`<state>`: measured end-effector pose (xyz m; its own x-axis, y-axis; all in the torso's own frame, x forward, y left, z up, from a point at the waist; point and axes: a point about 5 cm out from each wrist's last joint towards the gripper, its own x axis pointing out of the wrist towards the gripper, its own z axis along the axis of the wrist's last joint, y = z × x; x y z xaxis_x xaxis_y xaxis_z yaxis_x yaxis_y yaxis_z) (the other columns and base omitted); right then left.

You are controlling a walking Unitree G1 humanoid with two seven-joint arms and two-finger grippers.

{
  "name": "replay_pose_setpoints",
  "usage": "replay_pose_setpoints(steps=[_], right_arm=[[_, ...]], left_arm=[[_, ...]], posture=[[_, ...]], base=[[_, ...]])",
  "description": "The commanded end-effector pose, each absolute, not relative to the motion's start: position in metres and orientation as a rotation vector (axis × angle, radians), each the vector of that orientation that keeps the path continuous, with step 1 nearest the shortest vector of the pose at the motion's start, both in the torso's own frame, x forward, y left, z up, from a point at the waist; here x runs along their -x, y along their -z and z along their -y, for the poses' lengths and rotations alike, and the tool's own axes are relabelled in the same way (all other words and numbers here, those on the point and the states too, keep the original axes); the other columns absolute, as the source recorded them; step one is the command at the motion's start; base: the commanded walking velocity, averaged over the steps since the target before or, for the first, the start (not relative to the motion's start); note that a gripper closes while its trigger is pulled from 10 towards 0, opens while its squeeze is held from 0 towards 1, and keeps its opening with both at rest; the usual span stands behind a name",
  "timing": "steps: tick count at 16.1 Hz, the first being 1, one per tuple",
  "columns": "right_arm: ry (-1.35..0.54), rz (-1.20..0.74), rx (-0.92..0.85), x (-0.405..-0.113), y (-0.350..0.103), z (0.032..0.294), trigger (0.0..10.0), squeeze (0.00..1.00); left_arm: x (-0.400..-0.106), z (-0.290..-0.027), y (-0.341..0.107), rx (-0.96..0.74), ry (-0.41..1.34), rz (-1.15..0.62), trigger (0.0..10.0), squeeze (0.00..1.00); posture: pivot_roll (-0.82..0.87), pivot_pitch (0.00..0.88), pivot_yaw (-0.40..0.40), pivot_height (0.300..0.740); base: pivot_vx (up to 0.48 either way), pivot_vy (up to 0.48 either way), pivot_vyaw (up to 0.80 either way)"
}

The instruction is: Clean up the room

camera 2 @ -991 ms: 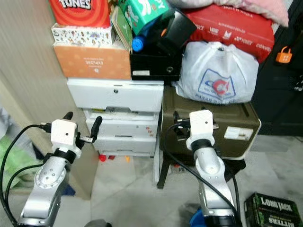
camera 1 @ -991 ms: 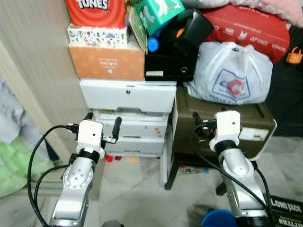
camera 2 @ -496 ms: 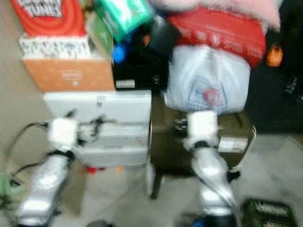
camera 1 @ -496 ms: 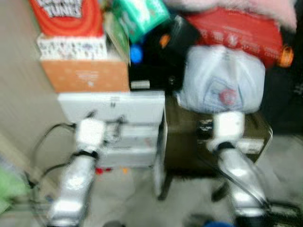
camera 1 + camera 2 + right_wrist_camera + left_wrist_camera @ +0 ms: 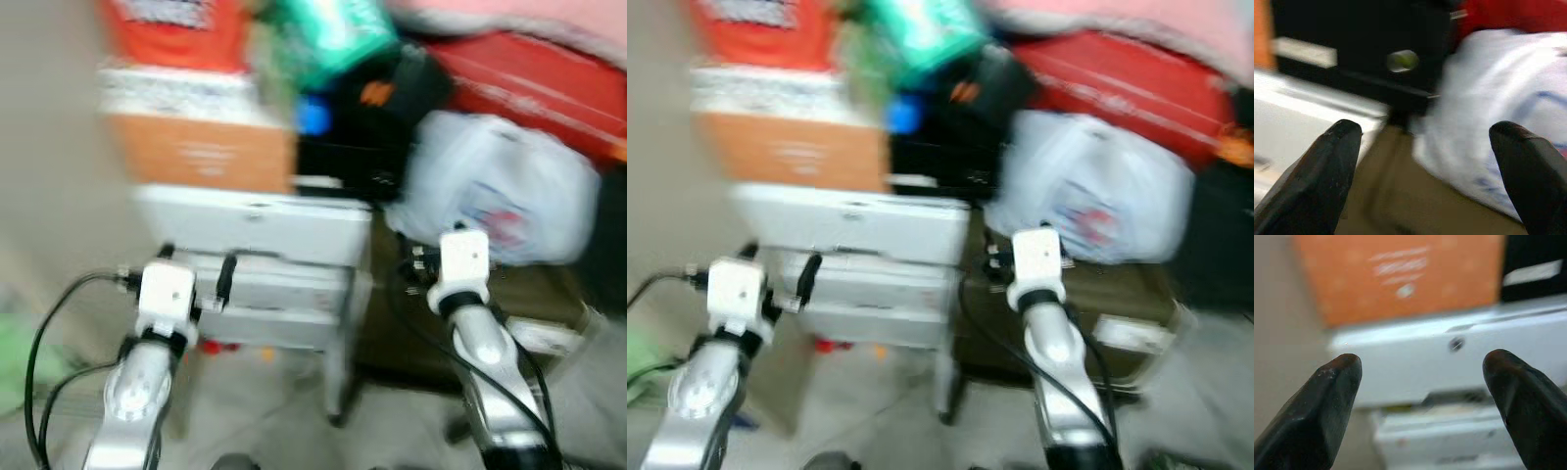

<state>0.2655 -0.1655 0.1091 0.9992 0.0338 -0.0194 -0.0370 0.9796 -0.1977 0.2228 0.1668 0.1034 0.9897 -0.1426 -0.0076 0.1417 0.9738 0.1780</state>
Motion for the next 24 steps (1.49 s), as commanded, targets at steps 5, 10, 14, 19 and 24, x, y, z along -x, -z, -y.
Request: replay_pose_setpoints(steps=[5,10,14,19,24], right_arm=[[0.019,-0.030,0.210,-0.263,-0.109,0.181,10.0,0.00],[0.013,-0.031,0.202,-0.265,-0.108,0.177,10.0,0.00],[-0.074,-0.130,0.184,-0.243,-0.087,0.177,10.0,0.00],[-0.166,-0.303,0.177,-0.228,-0.060,0.184,10.0,0.00],[-0.334,-0.426,0.158,-0.222,-0.049,0.176,10.0,0.00]], left_arm=[[-0.192,-0.167,-0.101,-0.209,0.174,-0.026,10.0,0.00],[-0.180,-0.191,-0.102,-0.306,0.010,-0.023,10.0,0.00],[-0.181,-0.196,-0.100,-0.346,-0.023,-0.031,10.0,0.00],[-0.188,-0.198,-0.099,-0.345,-0.053,-0.046,10.0,0.00],[-0.186,-0.208,-0.075,-0.243,-0.165,-0.205,10.0,0.00]], posture=[[0.01,0.000,-0.052,0.740],[0.01,0.000,-0.046,0.740],[0.01,0.000,-0.039,0.740],[0.00,0.000,-0.034,0.740],[0.00,0.000,-0.041,0.740]], base=[[0.000,0.000,0.80],[0.000,0.000,0.80],[0.000,0.000,0.80],[0.000,0.000,0.80],[0.000,0.000,0.80]])
